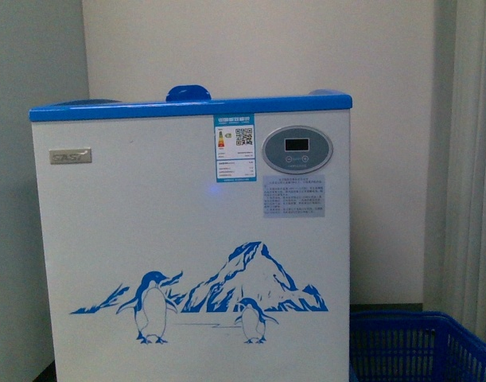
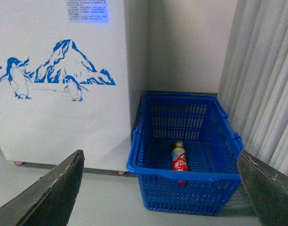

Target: Put drink in fridge

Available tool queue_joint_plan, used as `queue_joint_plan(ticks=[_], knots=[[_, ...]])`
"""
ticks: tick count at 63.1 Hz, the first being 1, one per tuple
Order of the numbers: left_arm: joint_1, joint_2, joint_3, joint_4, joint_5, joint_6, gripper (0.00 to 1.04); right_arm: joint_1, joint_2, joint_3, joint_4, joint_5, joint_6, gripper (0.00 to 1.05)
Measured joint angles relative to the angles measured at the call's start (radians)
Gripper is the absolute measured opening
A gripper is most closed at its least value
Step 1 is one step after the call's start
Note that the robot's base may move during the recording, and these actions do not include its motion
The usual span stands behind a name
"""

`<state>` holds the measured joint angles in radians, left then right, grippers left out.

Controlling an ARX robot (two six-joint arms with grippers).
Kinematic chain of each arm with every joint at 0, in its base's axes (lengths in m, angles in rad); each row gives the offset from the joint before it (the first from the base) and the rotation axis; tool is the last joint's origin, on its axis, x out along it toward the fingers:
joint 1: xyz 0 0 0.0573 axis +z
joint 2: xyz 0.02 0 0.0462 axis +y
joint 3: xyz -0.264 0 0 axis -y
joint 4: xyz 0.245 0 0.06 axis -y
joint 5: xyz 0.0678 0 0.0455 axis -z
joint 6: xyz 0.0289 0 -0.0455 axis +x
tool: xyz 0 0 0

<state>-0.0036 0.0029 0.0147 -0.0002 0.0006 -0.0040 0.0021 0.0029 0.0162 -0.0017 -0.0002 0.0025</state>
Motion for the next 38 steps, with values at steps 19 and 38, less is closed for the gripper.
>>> queue_joint_plan(ticks=[19,38], knots=[[0.000,0.000,0.000,0.000,0.000,0.000,0.97,0.000,0.000,0.000,0.000,0.000,0.000,0.97],[0.000,0.000,0.000,0.000,0.000,0.000,0.97,0.000,0.000,0.000,0.000,0.000,0.000,0.97]])
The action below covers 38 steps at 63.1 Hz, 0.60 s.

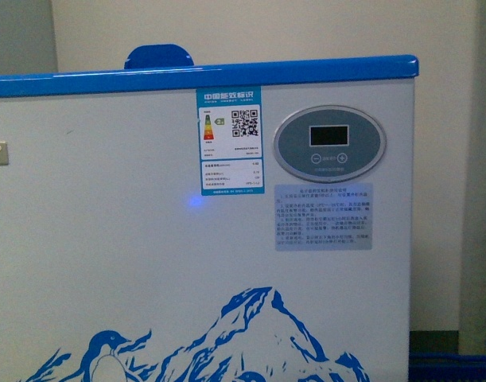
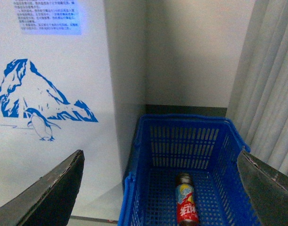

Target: Put drink in fridge

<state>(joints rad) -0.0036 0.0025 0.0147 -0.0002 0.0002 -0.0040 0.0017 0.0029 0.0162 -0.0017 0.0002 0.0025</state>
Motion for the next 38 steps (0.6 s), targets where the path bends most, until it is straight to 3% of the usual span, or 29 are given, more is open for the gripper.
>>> queue_joint_plan(ticks=[38], knots=[[0.000,0.000,0.000,0.000,0.000,0.000,0.97,0.000,0.000,0.000,0.000,-0.001,0.000,0.97]])
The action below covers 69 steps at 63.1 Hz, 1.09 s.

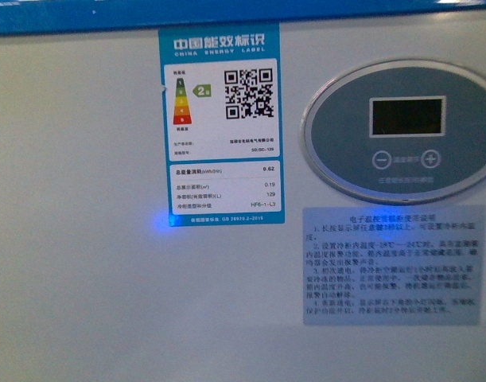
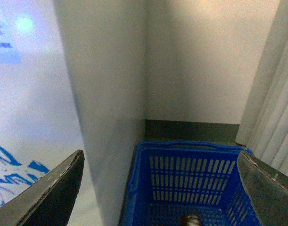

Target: Put drink in fridge

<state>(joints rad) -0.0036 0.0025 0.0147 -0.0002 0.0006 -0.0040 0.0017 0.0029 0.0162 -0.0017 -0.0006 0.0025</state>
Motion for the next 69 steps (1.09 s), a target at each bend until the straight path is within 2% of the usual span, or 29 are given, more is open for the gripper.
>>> queue_joint_plan(ticks=[8,10,13,15,17,21,26,30,36,48,56,69], knots=[[0.000,0.000,0.000,0.000,0.000,0.000,0.97,0.001,0.001,0.000,-0.002,0.009,0.000,0.97],[0.000,0.000,0.000,0.000,0.000,0.000,0.97,0.010,0.021,0.011,-0.043,0.058,0.018,0.97],[0.000,0.000,0.000,0.000,-0.002,0.000,0.97,0.002,0.098,0.070,-0.187,0.136,0.074,0.97],[0.000,0.000,0.000,0.000,-0.001,0.000,0.97,-0.054,0.179,0.115,-0.290,0.122,0.091,0.97],[0.000,0.000,0.000,0.000,0.000,0.000,0.97,-0.123,0.255,0.145,-0.349,0.064,0.090,0.97],[0.000,0.000,0.000,0.000,-0.001,0.000,0.97,-0.251,0.372,0.170,-0.339,-0.053,0.060,0.97],[0.000,0.000,0.000,0.000,0.000,0.000,0.97,-0.402,0.544,0.209,-0.238,-0.195,-0.019,0.97],[0.000,0.000,0.000,0.000,0.000,0.000,0.97,-0.450,0.640,0.228,-0.173,-0.233,-0.055,0.97],[0.000,0.000,0.000,0.000,0.000,0.000,0.97,-0.512,0.966,0.290,0.062,-0.298,-0.131,0.97],[0.000,0.000,0.000,0.000,-0.001,0.000,0.97,-0.520,1.488,0.413,0.401,-0.282,-0.209,0.97],[0.000,0.000,0.000,0.000,0.000,0.000,0.97,-0.491,1.865,0.516,0.581,-0.228,-0.262,0.97],[0.000,0.000,0.000,0.000,0.000,0.000,0.97,-0.407,2.311,0.684,0.689,-0.208,-0.276,0.97]])
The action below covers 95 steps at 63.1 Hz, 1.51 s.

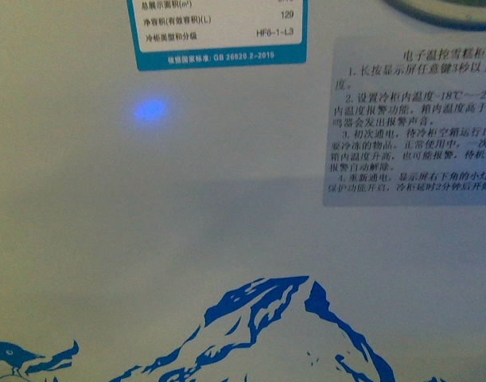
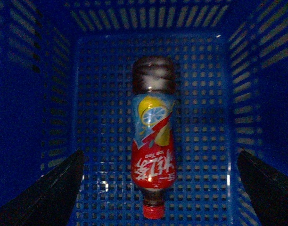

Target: Put drink in fridge

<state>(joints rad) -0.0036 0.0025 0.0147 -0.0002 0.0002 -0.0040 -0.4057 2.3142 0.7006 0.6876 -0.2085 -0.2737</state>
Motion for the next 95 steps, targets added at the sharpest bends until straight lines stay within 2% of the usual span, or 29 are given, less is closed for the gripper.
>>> queue_joint_plan(ticks=[10,24,45,56,85,95], knots=[[0.000,0.000,0.000,0.000,0.000,0.000,0.97,0.035,0.172,0.071,0.085,0.003,-0.023,0.97],[0.000,0.000,0.000,0.000,0.000,0.000,0.97,0.042,0.363,0.207,0.101,0.048,-0.026,0.97],[0.000,0.000,0.000,0.000,0.000,0.000,0.97,0.062,0.518,0.389,0.050,0.090,0.011,0.97],[0.000,0.000,0.000,0.000,0.000,0.000,0.97,0.075,0.594,0.524,-0.037,0.135,0.051,0.97],[0.000,0.000,0.000,0.000,0.000,0.000,0.97,0.109,0.684,0.681,-0.169,0.158,0.132,0.97],[0.000,0.000,0.000,0.000,0.000,0.000,0.97,0.117,0.696,0.697,-0.193,0.171,0.147,0.83]])
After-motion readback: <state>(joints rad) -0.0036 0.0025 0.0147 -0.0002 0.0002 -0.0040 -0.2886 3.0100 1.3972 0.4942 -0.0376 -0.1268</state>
